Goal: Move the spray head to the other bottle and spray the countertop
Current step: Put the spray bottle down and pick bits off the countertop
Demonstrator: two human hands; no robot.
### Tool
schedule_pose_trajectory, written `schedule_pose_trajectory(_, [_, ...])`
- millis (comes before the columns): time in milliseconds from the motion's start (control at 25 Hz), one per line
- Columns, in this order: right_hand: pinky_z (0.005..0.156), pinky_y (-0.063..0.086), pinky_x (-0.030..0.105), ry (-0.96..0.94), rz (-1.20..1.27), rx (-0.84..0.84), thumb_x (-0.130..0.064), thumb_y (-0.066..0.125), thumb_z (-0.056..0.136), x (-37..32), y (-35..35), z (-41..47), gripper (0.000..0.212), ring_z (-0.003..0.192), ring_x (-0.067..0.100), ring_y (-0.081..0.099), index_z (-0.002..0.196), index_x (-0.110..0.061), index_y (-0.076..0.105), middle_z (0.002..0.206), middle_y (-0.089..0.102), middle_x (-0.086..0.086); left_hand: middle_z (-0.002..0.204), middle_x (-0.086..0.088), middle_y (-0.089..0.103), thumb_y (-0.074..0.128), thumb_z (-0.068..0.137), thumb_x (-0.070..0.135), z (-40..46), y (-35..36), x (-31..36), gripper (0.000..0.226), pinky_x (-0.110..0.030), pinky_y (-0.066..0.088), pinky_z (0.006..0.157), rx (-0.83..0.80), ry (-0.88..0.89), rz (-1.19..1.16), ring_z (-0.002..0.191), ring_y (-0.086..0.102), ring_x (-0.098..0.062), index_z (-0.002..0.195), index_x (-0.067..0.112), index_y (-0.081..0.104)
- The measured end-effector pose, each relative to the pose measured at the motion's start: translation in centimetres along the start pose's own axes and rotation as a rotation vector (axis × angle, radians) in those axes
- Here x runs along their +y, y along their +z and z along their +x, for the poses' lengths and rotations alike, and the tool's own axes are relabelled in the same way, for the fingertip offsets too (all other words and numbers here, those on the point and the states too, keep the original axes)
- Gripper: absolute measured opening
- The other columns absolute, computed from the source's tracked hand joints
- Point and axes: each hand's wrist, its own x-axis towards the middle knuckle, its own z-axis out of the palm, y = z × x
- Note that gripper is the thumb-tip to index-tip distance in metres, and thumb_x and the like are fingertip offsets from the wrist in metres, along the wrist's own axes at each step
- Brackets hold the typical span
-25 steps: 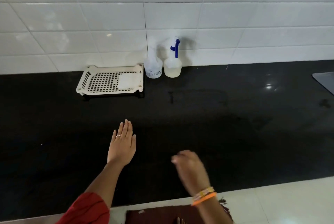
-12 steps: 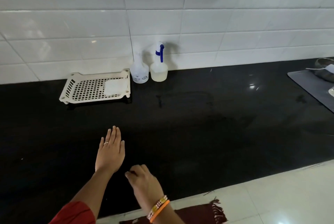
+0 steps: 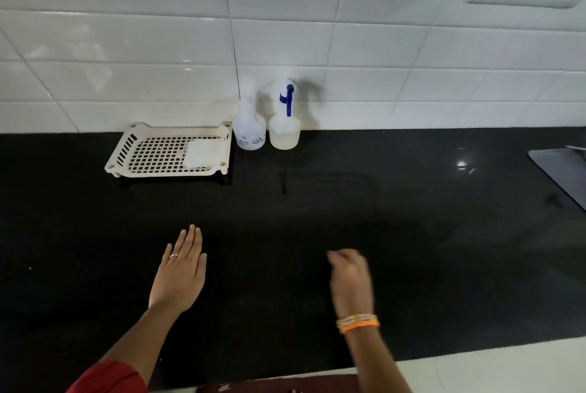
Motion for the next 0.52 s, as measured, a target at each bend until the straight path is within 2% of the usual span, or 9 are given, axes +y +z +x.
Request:
schedule_pose_trajectory(40, [0.079,0.056,0.030,-0.132,-0.024,-0.147,-0.053,0.034,0.094,-3.8,3.2,-0.7,0.024,0.100,-0.002,0.047,0.114,-0.061,0.045,0.124,0.035,-0.041,0.157,0.002,-0.003,0.020,0.099,0.032,0.0,0.0,0.0,0.055,-0.034,0.001,0.119,-0.001,-0.002,-0.001,0.142,-0.008,-0.010,0.145,0.013,-0.003])
schedule_pose_trajectory(80, [0.077,0.056,0.030,-0.267,0.022,-0.197,-0.050,0.037,0.093,-8.1,2.6,-1.0,0.025,0.101,-0.001,0.046,0.116,-0.056,0.047,0.125,0.031,-0.040,0.157,0.002,-0.003,0.020,0.099,0.032,0.0,0.0,0.1,0.055,-0.034,0.001,0.119,0.000,-0.003,0.000,0.142,-0.008,-0.010,0.145,0.013,-0.003])
schedule_pose_trajectory(160, [0.070,0.056,0.027,-0.585,0.132,-0.307,-0.025,0.061,0.086,-16.7,-6.2,-1.3,0.029,0.095,0.007,0.052,0.114,-0.032,0.059,0.118,0.053,-0.014,0.156,0.002,-0.004,0.021,0.099,0.032,-0.1,-0.1,0.1,0.054,-0.034,0.001,0.119,-0.004,-0.011,-0.002,0.142,-0.007,-0.010,0.145,0.015,-0.003])
schedule_pose_trajectory(200, [0.070,0.056,0.025,-0.637,0.160,-0.297,-0.014,0.064,0.081,-18.1,-10.8,-1.0,0.031,0.092,0.012,0.056,0.112,-0.022,0.063,0.111,0.059,-0.004,0.156,0.003,-0.005,0.021,0.100,0.032,-0.1,-0.2,0.1,0.054,-0.034,0.000,0.119,-0.007,-0.018,-0.006,0.142,-0.007,-0.009,0.145,0.015,-0.002])
schedule_pose_trajectory(240, [0.074,0.054,0.025,-0.553,0.178,-0.201,-0.009,0.060,0.081,-16.9,-14.0,0.6,0.032,0.092,0.015,0.059,0.111,-0.017,0.064,0.108,0.062,0.001,0.155,0.004,-0.006,0.021,0.100,0.032,0.0,-0.2,0.2,0.053,-0.033,-0.001,0.119,-0.008,-0.024,-0.012,0.142,-0.008,-0.009,0.145,0.016,-0.002])
schedule_pose_trajectory(320, [0.084,0.051,0.029,-0.360,0.077,-0.055,-0.004,0.051,0.081,-9.5,-18.0,4.8,0.034,0.095,0.023,0.063,0.109,-0.012,0.068,0.106,0.065,0.008,0.154,0.006,-0.007,0.021,0.100,0.032,0.0,-0.1,0.5,0.053,-0.033,-0.001,0.119,0.000,-0.029,-0.021,0.142,-0.007,-0.008,0.145,0.017,-0.003])
schedule_pose_trajectory(400, [0.086,0.050,0.034,-0.033,0.023,-0.024,0.002,0.054,0.084,-3.0,-19.2,8.7,0.030,0.096,0.029,0.063,0.108,-0.006,0.069,0.107,0.065,0.013,0.154,0.007,-0.006,0.021,0.100,0.032,0.0,-0.3,0.3,0.053,-0.033,0.000,0.119,0.000,-0.029,-0.021,0.142,-0.007,-0.008,0.145,0.018,-0.002])
schedule_pose_trajectory(440, [0.084,0.050,0.033,0.045,0.003,-0.049,0.000,0.056,0.086,-1.5,-19.9,9.6,0.026,0.096,0.028,0.062,0.109,-0.004,0.068,0.109,0.064,0.013,0.154,0.007,-0.006,0.021,0.100,0.031,0.1,-0.2,0.6,0.052,-0.033,0.000,0.119,-0.004,-0.028,-0.028,0.142,-0.007,-0.008,0.145,0.019,-0.002])
schedule_pose_trajectory(520, [0.080,0.050,0.030,0.071,0.013,-0.039,-0.006,0.058,0.088,-2.0,-20.5,9.7,0.027,0.096,0.026,0.059,0.114,-0.002,0.065,0.112,0.061,0.014,0.155,0.007,-0.006,0.021,0.100,0.031,0.0,-0.4,0.3,0.053,-0.033,0.000,0.119,-0.014,-0.029,-0.034,0.142,-0.007,-0.007,0.145,0.019,-0.002])
